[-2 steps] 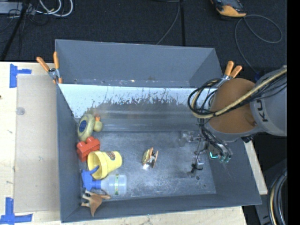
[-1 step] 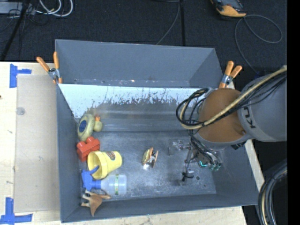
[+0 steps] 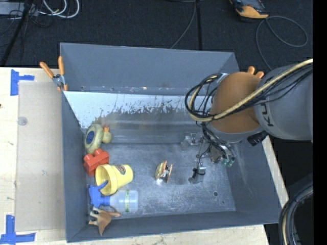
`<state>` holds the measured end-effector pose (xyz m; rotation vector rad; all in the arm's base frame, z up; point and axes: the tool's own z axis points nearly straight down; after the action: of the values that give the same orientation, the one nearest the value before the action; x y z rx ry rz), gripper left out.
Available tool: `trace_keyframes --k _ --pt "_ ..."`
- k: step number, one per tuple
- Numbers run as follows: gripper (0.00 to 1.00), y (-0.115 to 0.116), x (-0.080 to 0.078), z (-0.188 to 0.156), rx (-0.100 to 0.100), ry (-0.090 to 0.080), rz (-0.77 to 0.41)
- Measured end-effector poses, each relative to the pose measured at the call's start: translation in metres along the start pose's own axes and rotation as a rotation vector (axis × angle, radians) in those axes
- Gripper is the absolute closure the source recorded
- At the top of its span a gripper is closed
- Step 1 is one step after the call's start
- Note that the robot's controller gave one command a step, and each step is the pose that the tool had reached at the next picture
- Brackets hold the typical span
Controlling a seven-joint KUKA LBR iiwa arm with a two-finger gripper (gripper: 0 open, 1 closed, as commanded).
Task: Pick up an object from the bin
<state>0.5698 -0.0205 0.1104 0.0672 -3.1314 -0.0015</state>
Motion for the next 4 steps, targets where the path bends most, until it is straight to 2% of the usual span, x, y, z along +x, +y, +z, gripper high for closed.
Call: trace_keyframes --k 1,2,3,4 --pt "0.00 0.014 -0.018 -0.004 -0.002 -0.010 -0.039" --pt "0.00 0.063 -0.009 0.018 0.000 0.001 -0.194" --pt "1.00 0.063 -0.005 0.035 -0.006 -0.016 -0.225" --pt "1.00 0.063 -0.005 0.035 -0.006 -0.016 -0.226"
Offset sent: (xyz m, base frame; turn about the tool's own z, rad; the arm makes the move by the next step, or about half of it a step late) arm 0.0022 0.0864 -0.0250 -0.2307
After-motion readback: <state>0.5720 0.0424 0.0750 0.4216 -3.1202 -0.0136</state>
